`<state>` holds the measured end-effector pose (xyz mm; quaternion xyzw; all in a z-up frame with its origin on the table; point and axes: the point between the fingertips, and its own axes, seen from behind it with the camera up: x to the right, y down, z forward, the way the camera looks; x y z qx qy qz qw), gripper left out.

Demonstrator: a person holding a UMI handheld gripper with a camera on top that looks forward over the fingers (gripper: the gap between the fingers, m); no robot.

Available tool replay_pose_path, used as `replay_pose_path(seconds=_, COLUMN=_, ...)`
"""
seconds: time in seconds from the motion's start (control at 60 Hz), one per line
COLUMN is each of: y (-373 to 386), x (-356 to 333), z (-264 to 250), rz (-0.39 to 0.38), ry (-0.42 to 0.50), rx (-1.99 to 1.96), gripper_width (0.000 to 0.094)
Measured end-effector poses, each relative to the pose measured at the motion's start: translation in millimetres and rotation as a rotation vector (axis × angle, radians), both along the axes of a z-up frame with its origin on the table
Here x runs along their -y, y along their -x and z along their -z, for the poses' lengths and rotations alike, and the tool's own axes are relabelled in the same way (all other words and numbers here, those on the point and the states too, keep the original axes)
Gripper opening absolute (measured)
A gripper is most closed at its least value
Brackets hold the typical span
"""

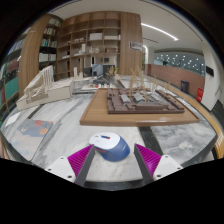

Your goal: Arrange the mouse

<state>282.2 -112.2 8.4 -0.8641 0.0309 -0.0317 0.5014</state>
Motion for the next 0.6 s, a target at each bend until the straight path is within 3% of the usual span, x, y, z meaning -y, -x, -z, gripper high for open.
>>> replay_pose_path(seconds=0.267, y=-11, x=-46, z=2, rz=-0.025, ry=0.004, rx=-0.052, gripper_width=0.0825)
replay_pose_path(seconds=0.35, y=-12, x=-55, z=7, rz=-0.040, ry=0.025, rx=-0.059, gripper_width=0.0790)
replay_pose_path(seconds=0.367, y=-11, x=-55, z=10, rz=-0.046, ry=0.041, rx=-0.066, gripper_width=0.0830)
replay_pose_path(seconds=0.383, y=-9, x=-56, z=11, rz=-0.054, ry=0.050, rx=-0.074, gripper_width=0.0758)
replay_pose_path(seconds=0.417, y=-4, x=-60, z=12, rz=-0.071, ry=0.056, rx=-0.088, gripper_width=0.0744)
replay_pose_path(seconds=0.433, y=-3, x=-61, z=13, rz=-0.075, ry=0.059, rx=-0.094, gripper_width=0.0627)
replay_pose_path(seconds=0.6, y=-4, x=-60, z=15, rz=-0.031, ry=0.085, rx=-0.116, gripper_width=0.0562)
